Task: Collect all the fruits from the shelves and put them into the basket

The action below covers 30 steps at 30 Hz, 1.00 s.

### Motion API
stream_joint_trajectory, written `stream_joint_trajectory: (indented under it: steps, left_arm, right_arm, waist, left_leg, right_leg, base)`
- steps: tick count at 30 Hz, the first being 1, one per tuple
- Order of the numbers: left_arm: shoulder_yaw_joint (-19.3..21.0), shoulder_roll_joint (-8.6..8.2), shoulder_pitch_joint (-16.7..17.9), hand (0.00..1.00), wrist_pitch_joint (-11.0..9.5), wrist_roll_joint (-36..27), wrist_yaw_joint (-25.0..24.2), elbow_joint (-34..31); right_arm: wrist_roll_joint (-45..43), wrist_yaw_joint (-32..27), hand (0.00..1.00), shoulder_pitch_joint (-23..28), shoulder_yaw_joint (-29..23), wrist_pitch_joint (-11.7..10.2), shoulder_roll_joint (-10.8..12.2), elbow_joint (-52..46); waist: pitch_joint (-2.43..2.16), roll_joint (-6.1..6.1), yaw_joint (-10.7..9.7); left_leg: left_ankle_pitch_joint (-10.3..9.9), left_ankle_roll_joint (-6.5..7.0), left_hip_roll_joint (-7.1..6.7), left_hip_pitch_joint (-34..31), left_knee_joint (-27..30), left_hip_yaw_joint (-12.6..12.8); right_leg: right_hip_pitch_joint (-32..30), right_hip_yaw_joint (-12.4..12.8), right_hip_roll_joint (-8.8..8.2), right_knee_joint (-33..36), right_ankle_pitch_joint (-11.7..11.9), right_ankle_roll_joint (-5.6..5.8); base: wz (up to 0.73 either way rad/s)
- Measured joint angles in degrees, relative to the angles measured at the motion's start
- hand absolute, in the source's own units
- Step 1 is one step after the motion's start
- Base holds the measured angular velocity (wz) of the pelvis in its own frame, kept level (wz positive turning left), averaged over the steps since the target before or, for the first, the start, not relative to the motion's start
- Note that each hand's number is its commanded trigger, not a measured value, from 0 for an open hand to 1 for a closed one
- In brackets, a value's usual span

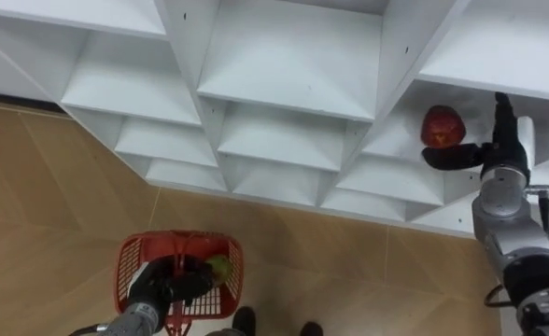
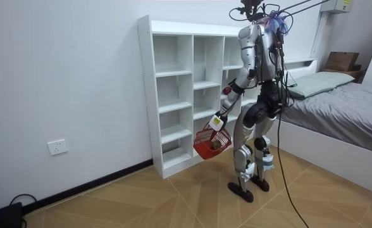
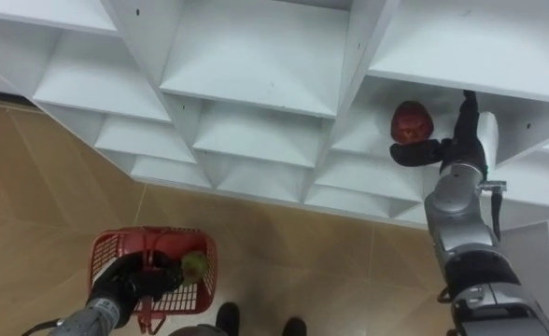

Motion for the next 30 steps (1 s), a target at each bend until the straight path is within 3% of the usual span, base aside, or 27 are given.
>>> stream_joint_trajectory:
  steps: [15,30]
  left_arm:
    - [-5.1,0.43,-0.8,1.0,0.5,-0.9,1.1,1.6]
    - [-7.0,0.48,-1.0,1.0,0.9,-0.9,1.4,1.6]
  right_arm:
    - [0.0,-0.4,0.0,-2.1,2.3,0.0,0.0,-0.3]
    - [0.1,-0.8,0.0,-2.2,4.6,0.0,0.0,-0.4]
  waist:
    - [0.0,0.07,-0.1]
    - [-0.03,0.23,-0.1]
  left_leg:
    - [0.0,0.0,-0.01,0.1,-0.4,0.2]
    - [0.0,0.02,-0.01,0.2,-0.2,0.2]
  right_leg:
    - [-0.1,-0.1,-0.06,0.0,0.0,0.0]
    - [0.1,-0.2,-0.07,0.0,0.0,0.0]
  base:
    - [0.0]
    - [0.0]
